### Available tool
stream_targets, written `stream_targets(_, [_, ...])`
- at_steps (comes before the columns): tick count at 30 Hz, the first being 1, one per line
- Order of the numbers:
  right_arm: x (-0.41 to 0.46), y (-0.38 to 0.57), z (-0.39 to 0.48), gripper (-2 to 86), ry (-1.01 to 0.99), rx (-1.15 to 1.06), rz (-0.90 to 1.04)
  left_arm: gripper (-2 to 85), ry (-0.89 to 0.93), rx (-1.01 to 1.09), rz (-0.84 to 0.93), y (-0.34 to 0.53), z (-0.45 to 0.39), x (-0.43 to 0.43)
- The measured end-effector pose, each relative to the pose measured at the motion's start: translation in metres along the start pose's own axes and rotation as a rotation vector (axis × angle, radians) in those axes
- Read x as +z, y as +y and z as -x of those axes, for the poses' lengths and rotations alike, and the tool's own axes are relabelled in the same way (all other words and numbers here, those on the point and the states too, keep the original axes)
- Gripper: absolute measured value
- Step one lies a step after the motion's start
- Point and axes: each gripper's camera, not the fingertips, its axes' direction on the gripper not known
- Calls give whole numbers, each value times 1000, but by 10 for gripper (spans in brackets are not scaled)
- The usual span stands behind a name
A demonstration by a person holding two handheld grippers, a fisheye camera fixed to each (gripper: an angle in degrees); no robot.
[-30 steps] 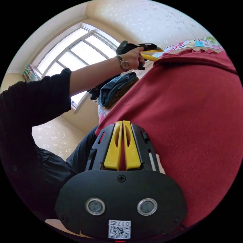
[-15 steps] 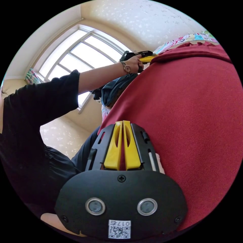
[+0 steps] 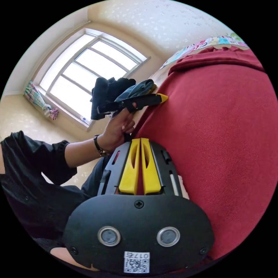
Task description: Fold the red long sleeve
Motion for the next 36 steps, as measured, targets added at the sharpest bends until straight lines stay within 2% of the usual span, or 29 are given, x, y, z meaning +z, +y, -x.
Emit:
stream_targets(3, [-10, -30, -5, 10, -39, 177, 63, 31, 56, -68, 17, 0, 19, 8])
stream_targets(5, [-65, -39, 17, 17, -24, 137, -113, 19, 112, -83, 5, 4, 30, 11])
stream_targets(6, [-83, -38, 21, 21, 25, 143, -163, 13, 122, -93, 8, 5, 34, 14])
stream_targets(7, [-121, -33, 24, 29, 176, 199, -265, 10, 100, -84, 16, 4, 33, 16])
stream_targets(8, [-161, -23, 21, 39, 355, 306, -373, 8, 80, -75, 18, 4, 30, 17])
stream_targets(10, [-222, 1, 1, 91, 578, 519, -537, 6, -5, -35, 12, 7, 19, 21])
stream_targets(13, [-308, 54, -44, 126, 642, 798, -780, 3, -12, -32, 11, 9, 23, 27])
stream_targets(14, [-330, 75, -50, 127, 701, 825, -909, 2, 1, -37, 12, 9, 26, 28])
stream_targets(16, [-349, 91, -61, 129, 779, 873, -998, 0, 57, -61, 10, 11, 39, 31])
stream_targets(19, [-356, 78, -96, 126, 787, 941, -907, -1, 81, -71, 6, 13, 48, 35])
stream_targets(23, [-322, 29, -106, 53, 1022, 1012, -716, -1, 52, -56, 3, 14, 47, 37])
stream_targets(24, [-319, 23, -102, 49, 1025, 1010, -722, -1, 50, -55, 1, 15, 48, 38])
stream_targets(27, [-319, -11, -61, 40, 1010, 811, -938, -1, 77, -68, 1, 15, 57, 41])
stream_targets(29, [-335, -66, -39, 36, 992, 727, -1000, -1, 96, -75, 0, 16, 62, 42])
stream_targets(30, [-338, -83, -35, 36, 993, 701, -1009, -2, 102, -78, -1, 16, 64, 43])
stream_targets(33, [-337, -170, 0, 33, 920, 419, -1047, -2, 97, -75, -5, 17, 66, 44])
stream_targets(35, [-307, -242, 31, 32, 789, 162, -1002, -3, 91, -72, -8, 18, 66, 45])
stream_targets(36, [-295, -259, 38, 31, 754, 109, -982, -4, 86, -69, -10, 18, 66, 46])
